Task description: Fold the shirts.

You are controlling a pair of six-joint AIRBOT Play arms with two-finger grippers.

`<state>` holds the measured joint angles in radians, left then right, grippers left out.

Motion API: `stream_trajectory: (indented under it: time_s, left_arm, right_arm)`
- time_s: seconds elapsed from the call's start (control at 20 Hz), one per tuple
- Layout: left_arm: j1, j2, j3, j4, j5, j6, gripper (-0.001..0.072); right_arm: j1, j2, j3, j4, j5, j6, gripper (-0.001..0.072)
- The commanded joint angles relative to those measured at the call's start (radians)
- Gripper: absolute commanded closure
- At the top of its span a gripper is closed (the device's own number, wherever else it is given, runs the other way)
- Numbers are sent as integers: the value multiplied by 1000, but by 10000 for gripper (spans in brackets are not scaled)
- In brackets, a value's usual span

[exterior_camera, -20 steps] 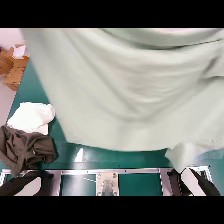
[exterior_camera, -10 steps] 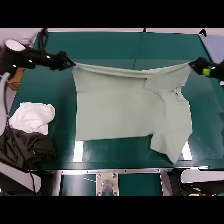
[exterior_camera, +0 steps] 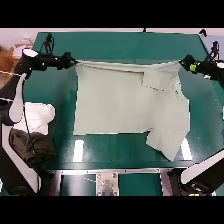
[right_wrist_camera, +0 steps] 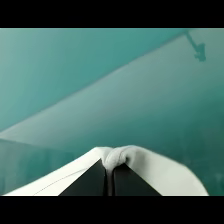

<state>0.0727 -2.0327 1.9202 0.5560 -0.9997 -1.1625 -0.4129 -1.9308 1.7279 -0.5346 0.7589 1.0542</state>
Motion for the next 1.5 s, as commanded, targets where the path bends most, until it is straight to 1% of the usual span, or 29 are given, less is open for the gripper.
stream_trajectory:
  time_s: [0.0, 0.1, 0.2, 0.25, 0.35, 0.45, 0.55, 0.7, 0.8, 1.0, 1.2, 1.45]
  left_arm:
    - [1, -12, 70, 1, 24, -13, 683]
    - [1, -12, 72, 14, 9, -15, 683]
    - [1, -12, 72, 48, -47, -16, 682]
    - [1, -12, 72, 66, -87, -26, 683]
    - [1, -12, 72, 157, -204, -92, 683]
    - [-9, -13, 69, 294, -328, -155, 683]
    - [-21, -13, 69, 388, -397, -201, 683]
    - [-47, -13, 69, 438, -450, -222, 683]
    - [-61, -13, 52, 494, -459, -245, 683]
    - [-79, -13, -23, 497, -408, -243, 683]
    - [-79, -13, -35, 493, -405, -244, 683]
    - [-104, -18, -53, 480, -369, -246, 682]
  right_arm:
    - [1, -22, 93, -2, -3, 16, 692]
    - [0, -22, 97, -12, 16, 16, 692]
    - [-2, -22, 96, -98, 60, 27, 692]
    - [-9, -21, 96, -147, 108, 53, 692]
    - [-35, -14, 96, -244, 230, 107, 694]
    - [-73, 0, 96, -344, 350, 140, 694]
    - [-100, 11, 96, -415, 434, 141, 695]
    - [-113, 11, 57, -422, 485, 143, 695]
    - [-113, 12, 10, -428, 499, 138, 695]
    - [-113, 12, -65, -462, 487, 138, 695]
    - [-113, 11, -122, -473, 465, 140, 694]
    - [-114, 11, -138, -472, 422, 144, 693]
